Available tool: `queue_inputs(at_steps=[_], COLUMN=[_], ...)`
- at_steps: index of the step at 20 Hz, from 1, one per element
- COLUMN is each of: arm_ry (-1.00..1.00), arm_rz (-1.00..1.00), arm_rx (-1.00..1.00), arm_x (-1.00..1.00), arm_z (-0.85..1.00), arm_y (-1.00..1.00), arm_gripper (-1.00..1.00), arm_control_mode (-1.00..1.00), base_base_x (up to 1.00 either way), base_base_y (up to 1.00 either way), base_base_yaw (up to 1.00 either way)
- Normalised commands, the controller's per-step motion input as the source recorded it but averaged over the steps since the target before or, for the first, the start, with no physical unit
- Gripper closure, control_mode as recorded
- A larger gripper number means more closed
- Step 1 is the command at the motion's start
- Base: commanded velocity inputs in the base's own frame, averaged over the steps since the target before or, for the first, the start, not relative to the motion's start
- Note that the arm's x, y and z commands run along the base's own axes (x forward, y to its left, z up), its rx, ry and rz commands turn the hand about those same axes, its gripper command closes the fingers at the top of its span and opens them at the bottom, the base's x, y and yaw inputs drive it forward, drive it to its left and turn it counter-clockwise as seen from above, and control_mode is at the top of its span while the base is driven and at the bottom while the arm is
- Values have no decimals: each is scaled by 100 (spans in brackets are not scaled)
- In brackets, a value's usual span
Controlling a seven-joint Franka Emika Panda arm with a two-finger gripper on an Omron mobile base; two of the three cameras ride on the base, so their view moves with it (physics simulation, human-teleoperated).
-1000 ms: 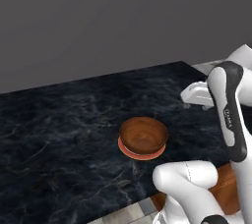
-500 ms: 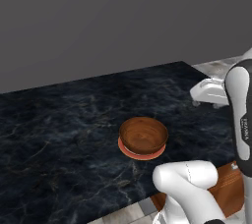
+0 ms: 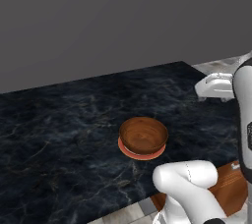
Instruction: Move the bowls from the cabinet to the plates on the dining table.
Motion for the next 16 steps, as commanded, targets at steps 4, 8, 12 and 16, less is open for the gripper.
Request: queue_inputs(at_steps=[4,8,12,16], arm_ry=[-5,-4,-7,-9], arm_rz=[0,0,0,0], arm_rx=[-3,-2,-3,-4], arm_x=[-27,-24,-30,-32], arm_z=[36,40,39,34], arm_y=[0,0,0,0], arm_gripper=[-100,-100,-100,-100], arm_control_mode=[-100,-100,-100,-100], base_base_x=[0,0,0,0], base_base_y=[0,0,0,0], base_base_yaw=[0,0,0,0])
